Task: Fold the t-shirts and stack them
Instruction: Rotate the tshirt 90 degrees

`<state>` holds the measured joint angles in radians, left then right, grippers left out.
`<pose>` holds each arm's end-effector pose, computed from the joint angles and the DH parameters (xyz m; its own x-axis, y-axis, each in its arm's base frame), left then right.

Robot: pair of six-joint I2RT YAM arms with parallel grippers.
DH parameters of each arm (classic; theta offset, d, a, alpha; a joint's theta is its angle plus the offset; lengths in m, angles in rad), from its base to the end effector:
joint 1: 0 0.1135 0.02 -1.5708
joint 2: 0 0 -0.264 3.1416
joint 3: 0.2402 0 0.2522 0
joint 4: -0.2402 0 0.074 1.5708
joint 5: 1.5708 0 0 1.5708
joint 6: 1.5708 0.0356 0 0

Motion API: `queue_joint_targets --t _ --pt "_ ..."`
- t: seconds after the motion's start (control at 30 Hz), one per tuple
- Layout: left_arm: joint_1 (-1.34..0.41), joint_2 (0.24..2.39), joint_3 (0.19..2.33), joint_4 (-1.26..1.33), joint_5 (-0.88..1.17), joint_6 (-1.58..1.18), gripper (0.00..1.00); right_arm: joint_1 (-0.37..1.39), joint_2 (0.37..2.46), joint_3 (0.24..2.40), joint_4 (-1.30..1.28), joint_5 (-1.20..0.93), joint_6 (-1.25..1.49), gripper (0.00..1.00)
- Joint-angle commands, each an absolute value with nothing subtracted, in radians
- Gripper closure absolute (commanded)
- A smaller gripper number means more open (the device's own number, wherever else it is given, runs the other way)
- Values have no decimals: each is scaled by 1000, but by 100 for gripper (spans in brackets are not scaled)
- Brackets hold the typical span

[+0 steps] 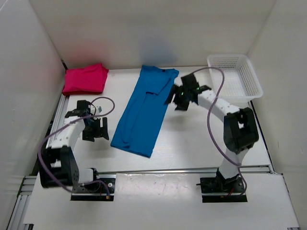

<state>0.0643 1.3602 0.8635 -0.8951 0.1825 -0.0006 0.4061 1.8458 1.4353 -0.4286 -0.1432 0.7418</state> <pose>0.2281 0.0082 0.2004 -0.9820 -0.0638 -0.1779 -0.0315 0.9834 -0.1787 0.3776 0.1679 0.2436 -0.8273 0.3722 -0.4208 0.1090 0.8412 0.5297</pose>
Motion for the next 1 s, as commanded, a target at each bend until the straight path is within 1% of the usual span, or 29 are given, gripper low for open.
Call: queue_joint_targets --t 0.0,0.1,0.17,0.23,0.37,0.4,0.43,0.57,0.7,0.73,0.8,0.83,0.97 --pt "72 1208 795 -888 111 0 11 492 1790 1221 -519 -245 658 23" --pt "83 1094 770 -917 23 0 11 587 1770 1123 -479 -330 669 25" --pt "103 1042 770 -946 0 0 11 655 1798 1123 -465 -380 657 25" --pt "144 971 770 -980 -12 0 8 701 1854 1156 -451 -434 657 25" --pt "163 914 781 -1043 -55 0 6 729 1940 1146 -399 -564 754 32" --pt "163 914 781 -1043 -55 0 6 739 1953 1129 -379 -587 768 32" --pt "163 904 790 -1052 -55 0 6 756 1953 1102 -370 -588 779 33" --pt "173 876 781 -1052 -6 0 6 779 1936 1022 -351 -456 854 40" --pt "173 822 781 -1051 92 0 6 788 1865 931 -249 -371 1053 48" --pt "173 812 772 -1051 107 0 6 801 1865 931 -249 -318 1077 48" --pt "173 811 772 -1051 132 0 6 810 1865 931 -259 -276 1141 50" --pt "173 811 785 -1063 144 0 6 810 1865 931 -259 -276 1161 51" --pt "173 790 773 -1063 195 0 6 848 1904 963 -245 -301 1186 51"
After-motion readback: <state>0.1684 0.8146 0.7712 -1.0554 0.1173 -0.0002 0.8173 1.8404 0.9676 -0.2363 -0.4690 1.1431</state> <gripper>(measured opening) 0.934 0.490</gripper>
